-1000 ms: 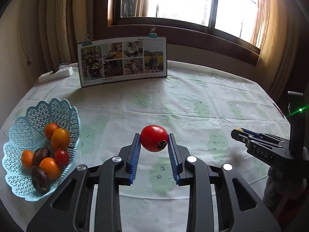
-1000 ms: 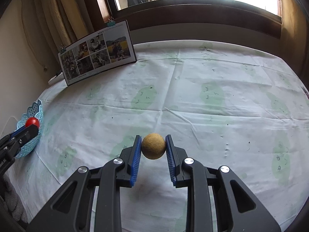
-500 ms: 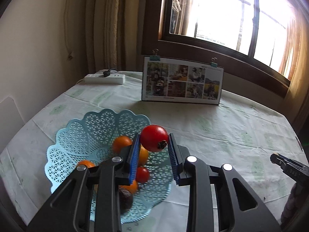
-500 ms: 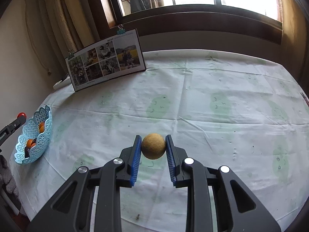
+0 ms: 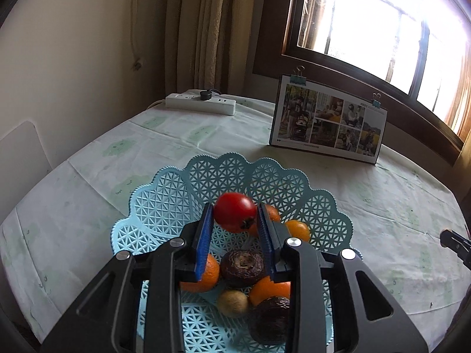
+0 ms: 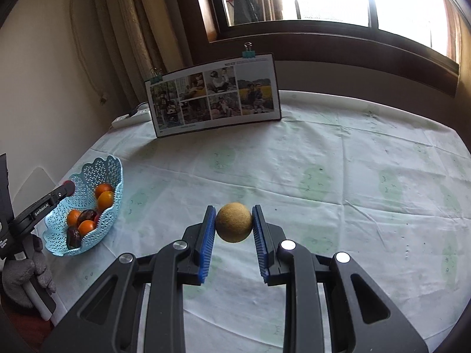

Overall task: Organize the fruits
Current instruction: 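Drop the red tomato into the basket with the left tool while the right tool carries the tan fruit, then lower the tan fruit into the basket and open the right tool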

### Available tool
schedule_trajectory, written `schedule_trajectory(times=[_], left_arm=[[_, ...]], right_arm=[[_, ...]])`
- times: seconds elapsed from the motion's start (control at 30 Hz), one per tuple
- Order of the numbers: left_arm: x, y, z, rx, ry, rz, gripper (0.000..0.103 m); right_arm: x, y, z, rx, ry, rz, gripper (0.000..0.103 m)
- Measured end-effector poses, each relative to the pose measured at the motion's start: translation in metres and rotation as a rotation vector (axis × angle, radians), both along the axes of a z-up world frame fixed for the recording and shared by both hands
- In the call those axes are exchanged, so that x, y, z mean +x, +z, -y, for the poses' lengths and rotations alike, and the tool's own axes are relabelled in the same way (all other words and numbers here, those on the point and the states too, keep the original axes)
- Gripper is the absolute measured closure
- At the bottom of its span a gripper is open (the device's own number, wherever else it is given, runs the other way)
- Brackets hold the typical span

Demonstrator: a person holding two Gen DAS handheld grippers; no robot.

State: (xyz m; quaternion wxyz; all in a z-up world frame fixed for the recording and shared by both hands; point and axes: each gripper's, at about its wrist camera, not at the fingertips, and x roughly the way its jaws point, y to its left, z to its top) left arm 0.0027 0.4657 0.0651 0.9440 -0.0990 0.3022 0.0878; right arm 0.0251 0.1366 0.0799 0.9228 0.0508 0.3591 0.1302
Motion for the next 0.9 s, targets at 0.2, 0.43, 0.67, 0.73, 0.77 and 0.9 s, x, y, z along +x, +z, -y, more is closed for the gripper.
schedule_trajectory(times=[0.2,0.43,0.67,0.73,0.77,0.9], left_arm=[[-0.014,0.007,-0.023,0.000,0.059,0.050,0.030],[-0.035,0.010,-0.043,0.052,0.126,0.068,0.014],[-0.053,0.009,-0.050,0.125,0.169,0.074,0.007],[-0.058,0.008,-0.052,0.135,0.178,0.070,0.007],[-0.059,0.007,-0.053,0.134,0.179,0.068,0.007],[-0.064,0.004,-0.058,0.132,0.194,0.060,0.006]], right_arm=[[0.005,0.006,-0.040,0.002,0.077,0.011,0.078],[0.013,0.017,-0.096,0.030,0.191,0.030,0.078],[0.021,0.023,-0.162,0.042,0.332,0.042,0.077],[0.025,0.022,-0.178,0.044,0.364,0.027,0.077],[0.027,0.021,-0.186,0.043,0.382,0.014,0.078],[0.031,0.015,-0.211,0.025,0.425,-0.009,0.078]])
